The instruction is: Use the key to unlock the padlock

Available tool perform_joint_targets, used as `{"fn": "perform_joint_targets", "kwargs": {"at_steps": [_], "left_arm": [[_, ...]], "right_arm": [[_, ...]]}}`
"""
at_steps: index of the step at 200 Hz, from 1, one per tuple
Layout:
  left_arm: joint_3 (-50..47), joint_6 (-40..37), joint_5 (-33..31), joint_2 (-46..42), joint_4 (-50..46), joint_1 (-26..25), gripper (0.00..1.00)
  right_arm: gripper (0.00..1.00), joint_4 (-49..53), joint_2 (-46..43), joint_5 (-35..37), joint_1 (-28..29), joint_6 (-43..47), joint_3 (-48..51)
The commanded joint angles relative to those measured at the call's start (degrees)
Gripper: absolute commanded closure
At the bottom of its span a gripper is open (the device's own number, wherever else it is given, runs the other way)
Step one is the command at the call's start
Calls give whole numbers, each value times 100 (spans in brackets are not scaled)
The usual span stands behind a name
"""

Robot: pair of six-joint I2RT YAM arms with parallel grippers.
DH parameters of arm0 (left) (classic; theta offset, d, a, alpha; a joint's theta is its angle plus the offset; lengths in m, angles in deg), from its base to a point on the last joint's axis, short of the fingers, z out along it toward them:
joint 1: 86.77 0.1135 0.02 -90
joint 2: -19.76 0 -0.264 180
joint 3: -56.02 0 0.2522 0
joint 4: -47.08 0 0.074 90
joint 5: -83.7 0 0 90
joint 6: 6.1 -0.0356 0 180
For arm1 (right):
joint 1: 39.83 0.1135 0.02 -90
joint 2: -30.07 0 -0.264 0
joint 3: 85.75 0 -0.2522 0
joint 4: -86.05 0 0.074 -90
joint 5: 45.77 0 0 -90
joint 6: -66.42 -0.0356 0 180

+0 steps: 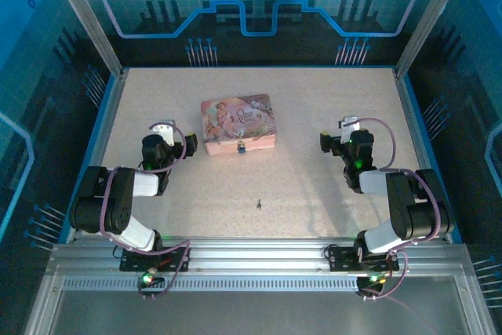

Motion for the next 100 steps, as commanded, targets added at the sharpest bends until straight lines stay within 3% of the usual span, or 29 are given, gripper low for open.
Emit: {"fn": "perform_joint_targets", "kwargs": {"at_steps": [1,75,100], "left_arm": [[53,-97,147,6,195,27,1],[-7,62,-100,-60,270,65,1],[-99,97,-58,-591,-46,121,1]], "right_arm": [[0,-193,0,61,3,-79,56],[0,-199,-8,29,-13,-92,52],[0,893,-429,173,-133,-315,-335]]}}
